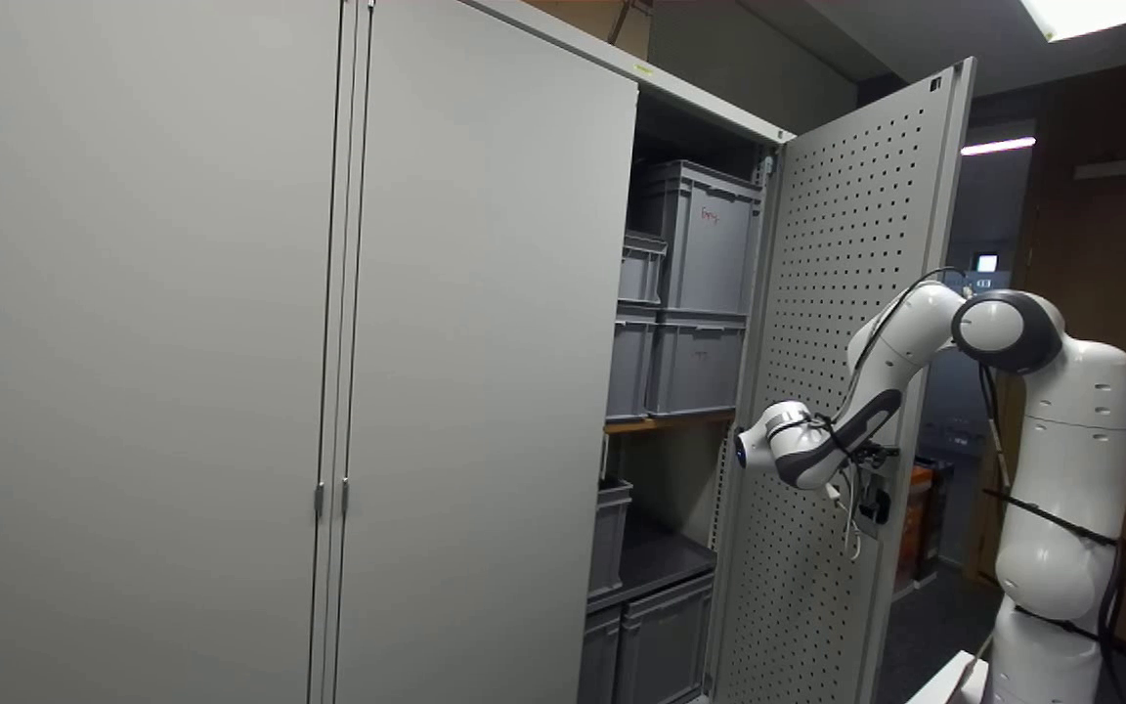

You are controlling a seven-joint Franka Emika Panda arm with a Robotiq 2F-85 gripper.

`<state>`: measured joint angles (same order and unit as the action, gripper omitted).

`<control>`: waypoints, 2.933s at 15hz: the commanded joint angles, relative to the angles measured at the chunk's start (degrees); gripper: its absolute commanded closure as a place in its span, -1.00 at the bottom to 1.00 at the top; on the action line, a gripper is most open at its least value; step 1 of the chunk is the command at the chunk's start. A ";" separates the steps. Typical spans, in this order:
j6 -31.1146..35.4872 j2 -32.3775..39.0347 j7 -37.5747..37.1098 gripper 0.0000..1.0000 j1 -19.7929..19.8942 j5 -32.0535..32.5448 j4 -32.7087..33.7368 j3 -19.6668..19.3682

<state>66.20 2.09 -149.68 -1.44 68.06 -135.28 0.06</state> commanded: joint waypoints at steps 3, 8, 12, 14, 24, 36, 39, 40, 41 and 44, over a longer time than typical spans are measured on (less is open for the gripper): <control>-0.71 0.05 0.10 1.00 0.28 0.24 0.50 0.25; -0.49 -0.49 0.26 1.00 0.86 0.44 0.64 -0.26; 1.01 -1.34 1.76 1.00 1.65 0.91 0.65 -0.96; 1.86 -1.92 2.73 1.00 2.15 1.20 0.55 -1.40; 6.14 -4.69 7.22 1.00 3.88 1.86 0.07 -3.30; 13.56 -9.15 14.56 1.00 5.87 4.48 -1.76 -6.19; 15.09 -10.14 15.46 1.00 6.31 5.33 -2.18 -6.93; 15.51 -10.42 15.58 1.00 6.49 5.76 -2.35 -7.09; 15.89 -10.67 15.80 1.00 6.63 6.17 -2.52 -7.23; 16.79 -11.44 15.80 1.00 6.99 7.71 -3.08 -7.58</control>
<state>78.90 -6.70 -136.30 4.65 71.09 -137.14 -7.05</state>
